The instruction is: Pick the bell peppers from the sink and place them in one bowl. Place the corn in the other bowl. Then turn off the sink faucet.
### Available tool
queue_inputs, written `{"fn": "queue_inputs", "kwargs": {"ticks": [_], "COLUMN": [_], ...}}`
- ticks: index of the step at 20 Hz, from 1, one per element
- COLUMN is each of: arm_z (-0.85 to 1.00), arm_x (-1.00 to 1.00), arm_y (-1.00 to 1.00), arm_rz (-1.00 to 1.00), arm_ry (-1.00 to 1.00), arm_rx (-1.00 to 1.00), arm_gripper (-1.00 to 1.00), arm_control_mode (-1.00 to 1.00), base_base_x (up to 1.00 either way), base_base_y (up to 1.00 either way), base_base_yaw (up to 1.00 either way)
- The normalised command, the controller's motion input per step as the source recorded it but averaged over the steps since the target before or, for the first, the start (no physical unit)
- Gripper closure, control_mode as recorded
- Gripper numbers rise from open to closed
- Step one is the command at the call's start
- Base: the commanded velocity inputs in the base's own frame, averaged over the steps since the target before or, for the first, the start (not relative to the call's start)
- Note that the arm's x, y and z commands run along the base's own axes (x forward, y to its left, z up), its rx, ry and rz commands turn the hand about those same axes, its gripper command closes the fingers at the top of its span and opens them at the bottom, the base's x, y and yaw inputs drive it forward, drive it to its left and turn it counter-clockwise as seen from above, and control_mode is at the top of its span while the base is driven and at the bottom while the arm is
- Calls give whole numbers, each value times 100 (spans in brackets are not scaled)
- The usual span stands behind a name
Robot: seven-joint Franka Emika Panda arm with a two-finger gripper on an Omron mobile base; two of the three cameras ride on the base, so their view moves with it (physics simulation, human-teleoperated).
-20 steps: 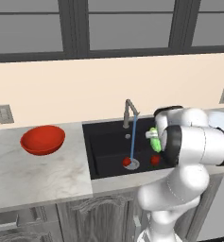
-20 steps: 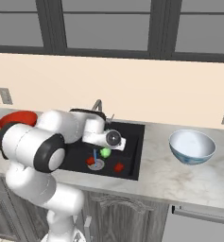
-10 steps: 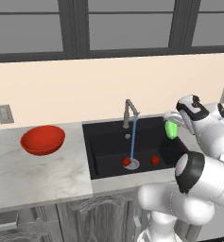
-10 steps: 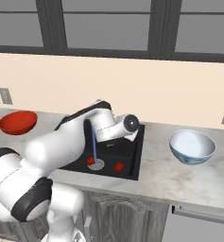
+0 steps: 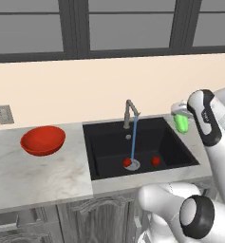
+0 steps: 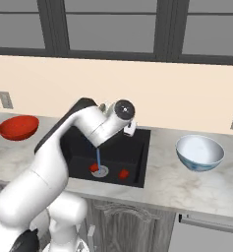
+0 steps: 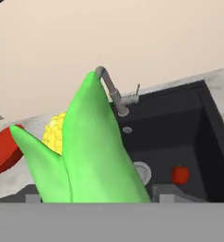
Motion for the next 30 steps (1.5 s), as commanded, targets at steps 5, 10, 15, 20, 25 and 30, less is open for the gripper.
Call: {"fn": "queue_inputs", "kwargs": {"ticks": [5, 10, 15, 20, 25, 30], "arm_z": [23, 30, 55, 27, 2, 0], "arm_x": [-70, -45, -20, 0, 0, 15], "arm_y": [59, 60, 71, 71, 75, 68], "arm_rz": [5, 10, 12, 7, 2, 1], "arm_ry": [-12, -4, 0, 0, 0, 0], "arm_rx": [-15, 0, -1, 0, 0, 0], "arm_gripper": [100, 100, 100, 100, 100, 100], "arm_control_mode": [-100, -100, -100, -100, -100, -100], "base_base_x": [0, 0, 0, 0, 0, 0], "base_base_y": [0, 0, 0, 0, 0, 0], "base_base_yaw": [0, 0, 0, 0, 0, 0]}}
